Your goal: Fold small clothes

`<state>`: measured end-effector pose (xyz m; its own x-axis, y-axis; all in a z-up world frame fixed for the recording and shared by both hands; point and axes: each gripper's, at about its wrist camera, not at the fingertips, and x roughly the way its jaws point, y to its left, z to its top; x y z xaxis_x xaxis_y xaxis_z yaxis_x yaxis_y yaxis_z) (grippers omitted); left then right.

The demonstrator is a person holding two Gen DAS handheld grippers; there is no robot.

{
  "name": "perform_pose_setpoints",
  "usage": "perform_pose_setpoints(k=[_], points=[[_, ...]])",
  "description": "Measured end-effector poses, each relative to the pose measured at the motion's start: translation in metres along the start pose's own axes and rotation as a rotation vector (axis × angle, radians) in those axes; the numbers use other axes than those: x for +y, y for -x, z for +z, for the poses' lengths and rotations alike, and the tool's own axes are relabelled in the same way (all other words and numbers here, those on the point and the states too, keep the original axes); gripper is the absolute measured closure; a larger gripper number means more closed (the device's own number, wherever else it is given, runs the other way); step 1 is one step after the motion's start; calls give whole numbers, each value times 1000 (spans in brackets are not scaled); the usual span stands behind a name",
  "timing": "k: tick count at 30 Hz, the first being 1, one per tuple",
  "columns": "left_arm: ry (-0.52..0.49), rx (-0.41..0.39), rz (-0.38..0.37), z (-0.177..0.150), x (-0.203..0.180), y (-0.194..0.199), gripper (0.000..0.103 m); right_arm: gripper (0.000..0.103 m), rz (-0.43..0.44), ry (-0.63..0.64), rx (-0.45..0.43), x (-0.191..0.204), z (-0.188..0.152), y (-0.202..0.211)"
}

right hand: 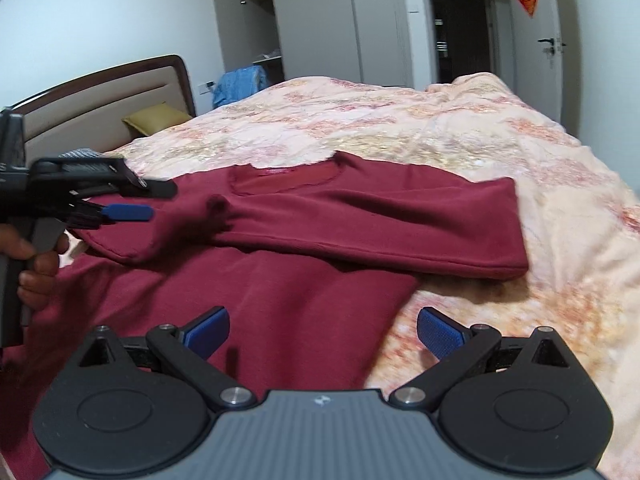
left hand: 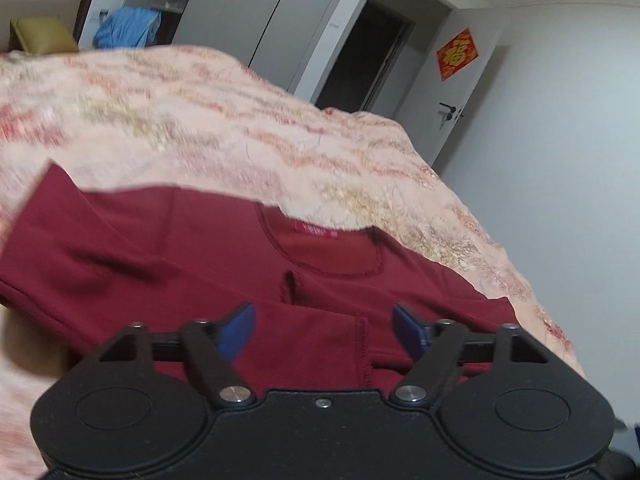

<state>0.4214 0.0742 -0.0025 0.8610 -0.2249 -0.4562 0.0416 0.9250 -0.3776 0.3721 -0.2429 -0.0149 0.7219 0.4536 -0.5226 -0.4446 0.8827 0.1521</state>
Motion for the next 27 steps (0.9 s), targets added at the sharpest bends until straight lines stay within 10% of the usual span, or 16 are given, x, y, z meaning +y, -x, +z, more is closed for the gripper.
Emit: perform_pose_setpoints(k=[5,11,16,19,22,27], points=[[-121,-67,158,2,15,55,5,8,93,10,8,20,18,-21],[-229,-35,430,-20,74,73,10,34,194,2,48,50,44,-62],[-150,-12,456,-15,118,60,20,48,197,-26,115,67,54,-102],[-155,-29,439,-7,124,49,27,57,199,-52,131,71,58,-116],[-194,-59,446,3,120,37,61,92,211,-56,129,75,65,-122],[-227,-154,502,22,109,39,80,97,167,86,-29,88,92,-101]])
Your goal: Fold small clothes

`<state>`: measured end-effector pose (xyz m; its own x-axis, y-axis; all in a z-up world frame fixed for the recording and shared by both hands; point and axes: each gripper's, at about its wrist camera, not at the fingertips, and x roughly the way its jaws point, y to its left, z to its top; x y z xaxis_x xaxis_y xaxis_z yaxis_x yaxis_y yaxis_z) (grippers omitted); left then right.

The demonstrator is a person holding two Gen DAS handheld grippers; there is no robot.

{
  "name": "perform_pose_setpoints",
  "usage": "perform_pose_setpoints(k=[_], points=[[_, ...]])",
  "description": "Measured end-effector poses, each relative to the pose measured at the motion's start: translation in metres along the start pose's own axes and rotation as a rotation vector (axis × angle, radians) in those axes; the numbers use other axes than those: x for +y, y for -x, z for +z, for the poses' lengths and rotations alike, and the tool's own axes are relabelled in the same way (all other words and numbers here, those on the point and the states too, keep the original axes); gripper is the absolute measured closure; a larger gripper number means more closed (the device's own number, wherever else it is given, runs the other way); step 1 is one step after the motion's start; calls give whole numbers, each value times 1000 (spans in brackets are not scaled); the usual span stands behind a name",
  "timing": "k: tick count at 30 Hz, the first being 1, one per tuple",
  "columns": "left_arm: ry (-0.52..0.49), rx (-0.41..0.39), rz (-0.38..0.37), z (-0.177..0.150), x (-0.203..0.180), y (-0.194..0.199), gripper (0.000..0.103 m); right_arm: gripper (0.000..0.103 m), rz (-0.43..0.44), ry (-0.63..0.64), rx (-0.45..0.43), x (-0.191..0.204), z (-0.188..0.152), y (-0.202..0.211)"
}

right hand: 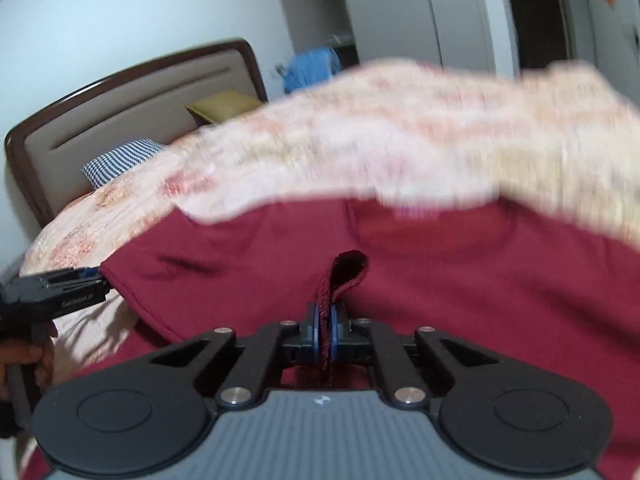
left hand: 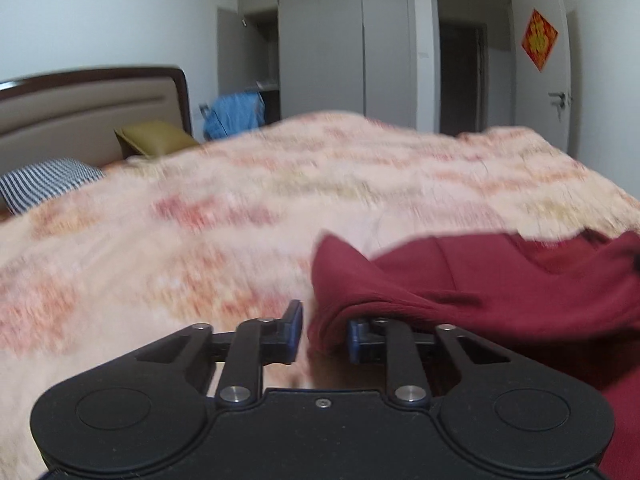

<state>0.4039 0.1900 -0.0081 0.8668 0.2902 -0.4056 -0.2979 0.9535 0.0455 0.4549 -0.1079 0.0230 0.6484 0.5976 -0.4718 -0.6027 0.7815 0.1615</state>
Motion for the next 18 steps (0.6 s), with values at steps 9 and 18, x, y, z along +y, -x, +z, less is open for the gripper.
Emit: perform_pose_setpoints(k=[9,18], points=[[-166,117,10,-17,-33,-19,78,97,-89,-41,-9,-44,-3,18],[-12,120,-126,-21,3,15,34,91,-94,-90,58,-66,-41,12]])
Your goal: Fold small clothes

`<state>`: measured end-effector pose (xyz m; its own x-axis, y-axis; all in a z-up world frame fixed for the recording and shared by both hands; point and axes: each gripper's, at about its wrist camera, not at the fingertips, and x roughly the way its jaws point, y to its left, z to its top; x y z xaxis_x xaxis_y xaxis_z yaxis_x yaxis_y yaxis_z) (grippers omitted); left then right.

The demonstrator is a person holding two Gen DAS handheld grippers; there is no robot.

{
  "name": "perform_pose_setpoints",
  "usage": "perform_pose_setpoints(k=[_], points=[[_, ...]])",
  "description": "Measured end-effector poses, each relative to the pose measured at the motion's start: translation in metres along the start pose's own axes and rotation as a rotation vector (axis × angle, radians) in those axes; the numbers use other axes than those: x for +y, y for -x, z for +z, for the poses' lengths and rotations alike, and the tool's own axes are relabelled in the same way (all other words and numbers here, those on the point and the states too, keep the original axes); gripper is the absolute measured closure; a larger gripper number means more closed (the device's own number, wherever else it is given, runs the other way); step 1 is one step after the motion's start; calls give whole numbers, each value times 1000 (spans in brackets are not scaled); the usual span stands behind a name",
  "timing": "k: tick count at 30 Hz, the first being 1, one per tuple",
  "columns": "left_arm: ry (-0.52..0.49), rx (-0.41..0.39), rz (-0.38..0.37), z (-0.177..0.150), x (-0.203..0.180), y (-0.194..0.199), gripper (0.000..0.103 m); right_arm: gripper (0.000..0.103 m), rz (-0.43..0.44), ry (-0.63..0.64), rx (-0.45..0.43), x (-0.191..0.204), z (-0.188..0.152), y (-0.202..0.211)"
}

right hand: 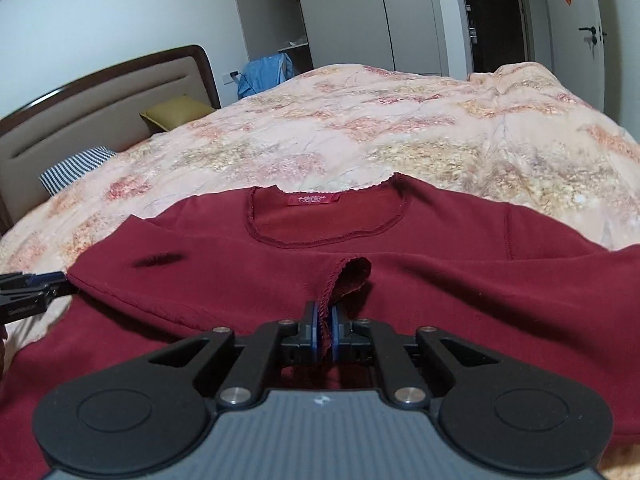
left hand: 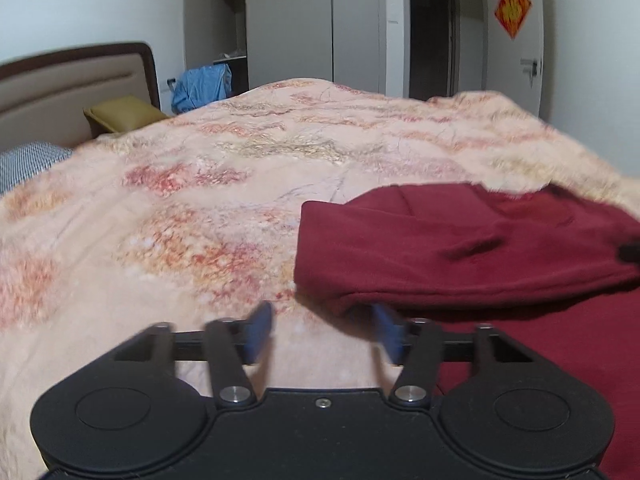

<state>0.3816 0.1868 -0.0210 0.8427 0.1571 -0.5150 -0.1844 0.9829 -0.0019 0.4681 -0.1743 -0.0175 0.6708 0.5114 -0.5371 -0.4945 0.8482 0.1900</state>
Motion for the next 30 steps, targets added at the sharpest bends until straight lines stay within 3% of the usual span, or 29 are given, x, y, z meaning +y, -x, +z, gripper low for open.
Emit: perform_pose_setpoints(k=[1,3,4,5,9,14,18,19,20,21,23,27,28,30], points=[[24,-6,-22,1,5,4,31,89,2,6,-5,0,0,1],[84,-14,-72,5,14,8,24,74,15,1,-7,-1,1,1],[128,-10,-95,8,20,6,23,62,20,-6,-8,-3,2,1],[177,2,-114,13,24,1,23,58,23,-12,-8,-4,1,0],[326,46,-158,28,38,-36,25,58,27,-48,-12,-5,-1,-4],[346,153,-141,33,40,-71,44,58,28,-57,-21,-4,-2,-5],[344,183,-203,33,41,-62,46,58,34,-55,-22,-4,-4,-5],[340,194,-210,32,41,-61,50,58,36,-55,-23,-4,-4,-5],[333,205,-213,32,41,-61,67,58,36,-53,-23,-3,-5,-6],[324,213,-207,33,41,-61,84,58,35,-50,-23,-2,-5,-6],[325,195,-182,38,43,-56,93,58,31,-45,-26,1,-5,-7],[244,60,-79,58,39,-32,95,59,17,-20,-29,11,-4,-5],[217,53,-50,59,37,-33,95,59,8,-3,-23,14,-4,-6],[210,113,-36,55,35,-48,95,59,5,25,-17,21,-6,-8]])
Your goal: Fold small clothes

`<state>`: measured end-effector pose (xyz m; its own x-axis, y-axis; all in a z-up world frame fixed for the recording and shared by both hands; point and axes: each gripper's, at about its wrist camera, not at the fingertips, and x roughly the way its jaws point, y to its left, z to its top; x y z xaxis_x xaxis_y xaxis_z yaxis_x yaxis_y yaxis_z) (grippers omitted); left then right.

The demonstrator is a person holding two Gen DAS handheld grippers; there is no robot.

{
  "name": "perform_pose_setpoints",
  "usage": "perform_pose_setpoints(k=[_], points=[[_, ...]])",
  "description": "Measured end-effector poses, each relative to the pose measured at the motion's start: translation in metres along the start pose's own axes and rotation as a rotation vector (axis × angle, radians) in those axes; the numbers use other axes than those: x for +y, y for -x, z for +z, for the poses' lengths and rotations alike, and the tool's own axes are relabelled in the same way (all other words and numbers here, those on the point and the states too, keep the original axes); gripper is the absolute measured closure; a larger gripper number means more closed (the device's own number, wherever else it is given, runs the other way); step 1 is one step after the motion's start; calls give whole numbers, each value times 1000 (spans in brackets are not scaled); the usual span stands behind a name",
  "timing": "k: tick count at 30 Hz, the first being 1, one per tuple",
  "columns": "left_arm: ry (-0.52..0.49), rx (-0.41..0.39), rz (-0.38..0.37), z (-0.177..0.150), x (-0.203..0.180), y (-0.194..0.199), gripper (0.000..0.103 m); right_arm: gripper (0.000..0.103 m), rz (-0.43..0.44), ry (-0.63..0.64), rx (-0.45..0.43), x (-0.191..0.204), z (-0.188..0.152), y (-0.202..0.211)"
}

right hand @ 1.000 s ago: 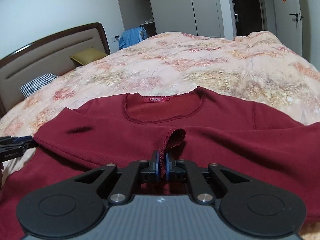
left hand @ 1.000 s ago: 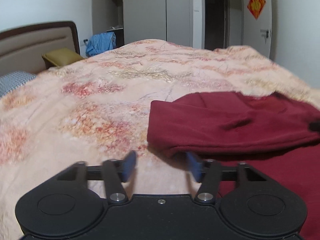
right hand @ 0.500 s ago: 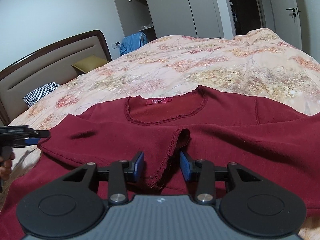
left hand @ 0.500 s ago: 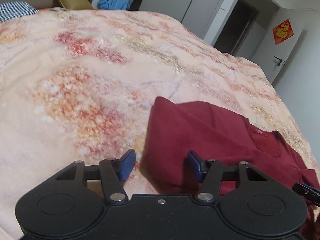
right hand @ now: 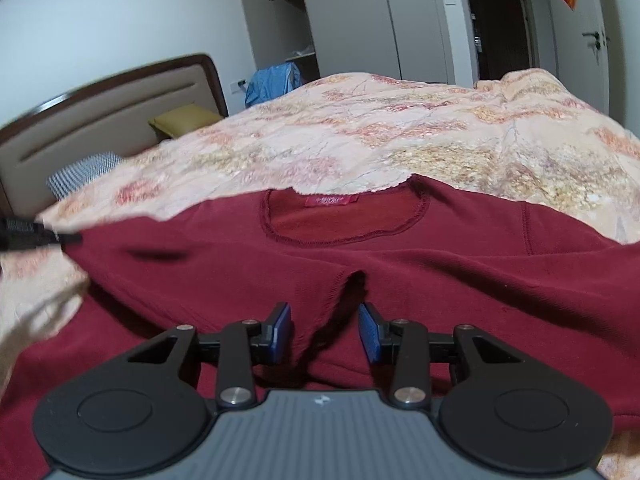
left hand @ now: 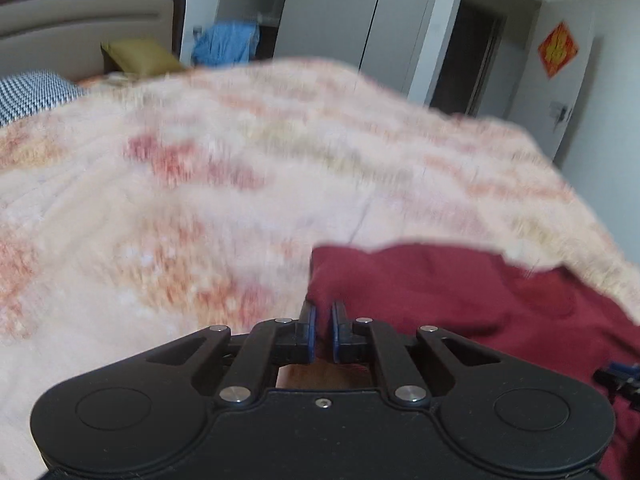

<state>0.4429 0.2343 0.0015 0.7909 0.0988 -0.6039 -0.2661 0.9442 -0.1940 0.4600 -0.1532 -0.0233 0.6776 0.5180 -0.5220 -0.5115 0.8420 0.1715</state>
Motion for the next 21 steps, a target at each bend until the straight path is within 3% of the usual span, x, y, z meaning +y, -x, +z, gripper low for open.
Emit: perform_pose_setpoints(k=[8,10,12,13,15,21], points=[[67,10,6,-22,15,-18,91,59,-13,19,-6,0,-7,6],[76,13,-3,-21,17,-15,83,51,-7,21,-8,-2,-9,16],[86,9,-9,-22,19,-8,74,35,-11,29,-13,-4,-15,28],[90,8,-13,-23,21,-5,71,33,-16,37,-12,-4,-18,34],[100,9,-24,-26,25,3,53,28,-33,56,-13,-4,-27,48],[95,-13,-81,-58,26,47,24,9,-95,82,-31,-1,-62,99]])
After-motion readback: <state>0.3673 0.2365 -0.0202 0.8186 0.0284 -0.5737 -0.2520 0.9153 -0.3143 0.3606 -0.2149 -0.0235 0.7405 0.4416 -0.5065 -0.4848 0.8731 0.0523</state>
